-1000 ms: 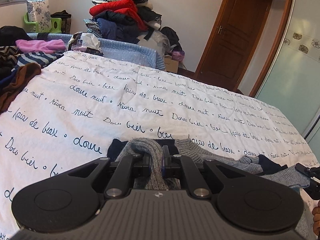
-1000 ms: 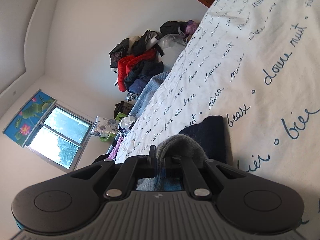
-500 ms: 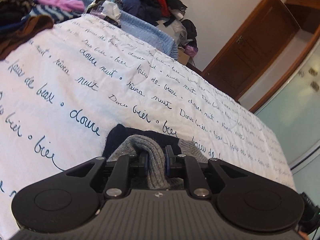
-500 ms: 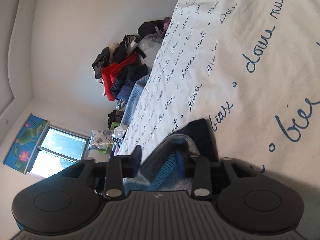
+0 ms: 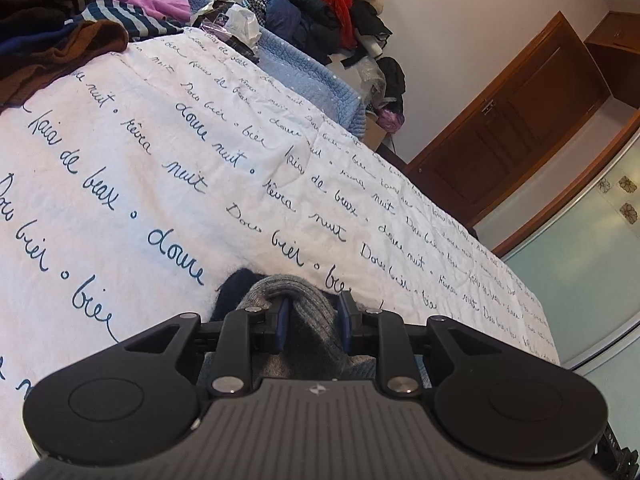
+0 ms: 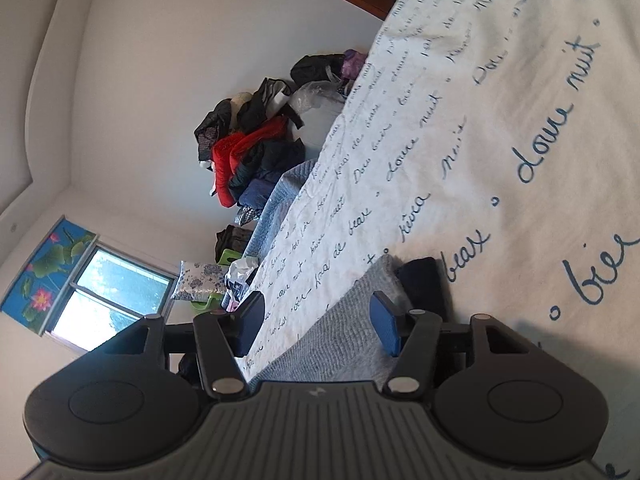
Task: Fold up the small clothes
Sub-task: 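Open both grippers to release the hem and withdraw them, then move both grippers to the folded edge of the halved sweater, then grasp the folded sweater edge with the left gripper while the right gripper grasps it too, then lift the held sweater edge with both grippers and fold it over the rest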
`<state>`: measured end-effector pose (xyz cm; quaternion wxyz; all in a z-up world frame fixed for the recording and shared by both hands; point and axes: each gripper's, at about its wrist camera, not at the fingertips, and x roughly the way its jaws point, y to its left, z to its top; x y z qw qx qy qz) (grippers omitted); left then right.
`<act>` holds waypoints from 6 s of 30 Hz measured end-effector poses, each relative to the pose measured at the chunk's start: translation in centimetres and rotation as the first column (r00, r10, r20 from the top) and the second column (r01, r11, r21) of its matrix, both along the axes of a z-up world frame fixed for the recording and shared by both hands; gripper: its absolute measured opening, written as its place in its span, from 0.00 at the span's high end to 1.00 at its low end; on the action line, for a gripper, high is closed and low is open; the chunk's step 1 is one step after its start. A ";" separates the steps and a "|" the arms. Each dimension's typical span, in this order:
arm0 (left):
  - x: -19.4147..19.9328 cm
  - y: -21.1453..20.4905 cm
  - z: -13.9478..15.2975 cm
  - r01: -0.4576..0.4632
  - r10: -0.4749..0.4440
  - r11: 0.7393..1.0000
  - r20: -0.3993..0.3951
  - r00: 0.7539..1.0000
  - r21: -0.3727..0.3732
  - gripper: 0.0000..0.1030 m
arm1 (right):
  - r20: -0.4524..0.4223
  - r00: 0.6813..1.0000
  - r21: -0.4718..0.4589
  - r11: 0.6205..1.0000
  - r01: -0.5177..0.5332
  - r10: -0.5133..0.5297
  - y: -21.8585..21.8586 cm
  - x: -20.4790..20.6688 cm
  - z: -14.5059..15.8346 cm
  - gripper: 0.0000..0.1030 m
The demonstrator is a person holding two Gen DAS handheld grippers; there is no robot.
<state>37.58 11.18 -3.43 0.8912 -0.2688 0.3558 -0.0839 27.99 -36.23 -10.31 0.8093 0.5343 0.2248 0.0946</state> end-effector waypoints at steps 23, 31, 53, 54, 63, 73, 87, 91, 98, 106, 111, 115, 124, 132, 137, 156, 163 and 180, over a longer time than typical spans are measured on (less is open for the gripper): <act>-3.1 -1.1 2.4 -0.036 0.012 0.967 0.093 0.996 0.253 0.34 | -0.041 0.987 -0.167 0.973 -0.157 0.153 4.1 -0.5 0.7 0.42; -4.6 -0.2 1.6 -0.055 0.041 0.954 0.055 0.998 0.295 0.33 | -0.052 0.991 -0.220 0.967 -0.130 0.121 4.0 -1.8 1.3 0.34; -8.1 1.4 -0.2 -0.018 0.012 0.932 0.019 1.000 0.363 0.32 | -0.057 0.974 -0.224 0.948 -0.226 0.219 8.0 -4.5 2.7 0.32; -8.2 1.5 -0.3 -0.017 0.012 0.932 0.016 1.000 0.361 0.32 | -0.058 0.973 -0.227 0.946 -0.232 0.224 8.2 -4.6 2.8 0.32; -9.0 3.1 -0.9 -0.002 0.003 0.938 -0.002 1.000 0.347 0.31 | -0.047 0.956 -0.261 0.920 -0.292 0.290 11.0 -6.0 4.1 0.24; -9.9 4.8 -1.4 0.086 -0.080 0.970 -0.036 0.996 0.229 0.32 | -0.116 0.884 -0.625 0.659 -0.420 0.453 20.9 -8.7 6.7 0.24; -14.2 4.9 -2.7 0.216 -0.203 0.944 -0.075 0.976 0.251 0.89 | -0.192 0.786 -0.880 0.251 -0.402 0.587 33.0 -12.7 5.4 0.25; -14.2 5.3 -2.9 0.211 -0.201 0.947 -0.069 0.977 0.241 0.90 | -0.206 0.787 -0.914 0.172 -0.367 0.582 35.1 -13.2 4.7 0.25; -12.1 6.0 -1.9 0.190 -0.183 0.959 -0.052 0.982 0.210 0.32 | -0.219 0.823 -0.975 -0.086 -0.205 0.525 39.5 -14.1 2.9 0.25; -7.2 6.3 -2.0 0.200 -0.197 0.978 -0.049 0.979 0.057 0.24 | -0.163 0.868 -0.965 -0.260 -0.041 0.468 42.8 -14.2 1.3 0.21; -5.0 5.0 -2.4 0.192 -0.185 0.973 -0.063 0.981 0.128 0.24 | -0.115 0.892 -0.949 -0.313 0.031 0.437 43.7 -13.8 0.6 0.18; -4.5 3.7 -2.3 0.205 -0.198 0.956 -0.052 0.979 0.210 0.24 | -0.096 0.902 -0.946 -0.320 0.049 0.422 43.6 -13.4 0.4 0.13; -4.1 2.5 -2.6 0.230 -0.217 0.939 -0.076 0.973 0.257 0.23 | -0.077 0.905 -0.935 -0.346 0.079 0.418 43.9 -13.6 0.0 0.13; -3.4 2.3 -2.8 0.288 -0.277 0.924 -0.079 0.958 0.252 0.22 | -0.067 0.909 -0.934 -0.347 0.088 0.412 44.0 -14.2 -0.1 0.13; -2.2 3.1 -3.6 0.336 -0.328 0.929 -0.075 0.942 0.154 0.22 | -0.061 0.907 -0.921 -0.374 0.110 0.416 44.3 -14.0 -0.2 0.13; 2.5 3.4 -5.3 0.373 -0.385 0.915 -0.061 0.921 -0.151 0.23 | -0.042 0.896 -0.867 -0.462 0.187 0.442 47.8 -12.3 -1.3 0.36; 3.0 3.5 -5.5 0.368 -0.381 0.921 -0.111 0.918 -0.127 0.54 | -0.100 0.859 -0.878 -0.450 0.160 0.501 48.2 -12.8 -2.3 0.88; 0.1 2.6 -1.7 0.262 -0.262 0.965 -0.022 0.965 -0.021 0.90 | -0.023 0.835 -0.985 -0.157 0.077 0.550 44.7 -13.7 2.5 0.94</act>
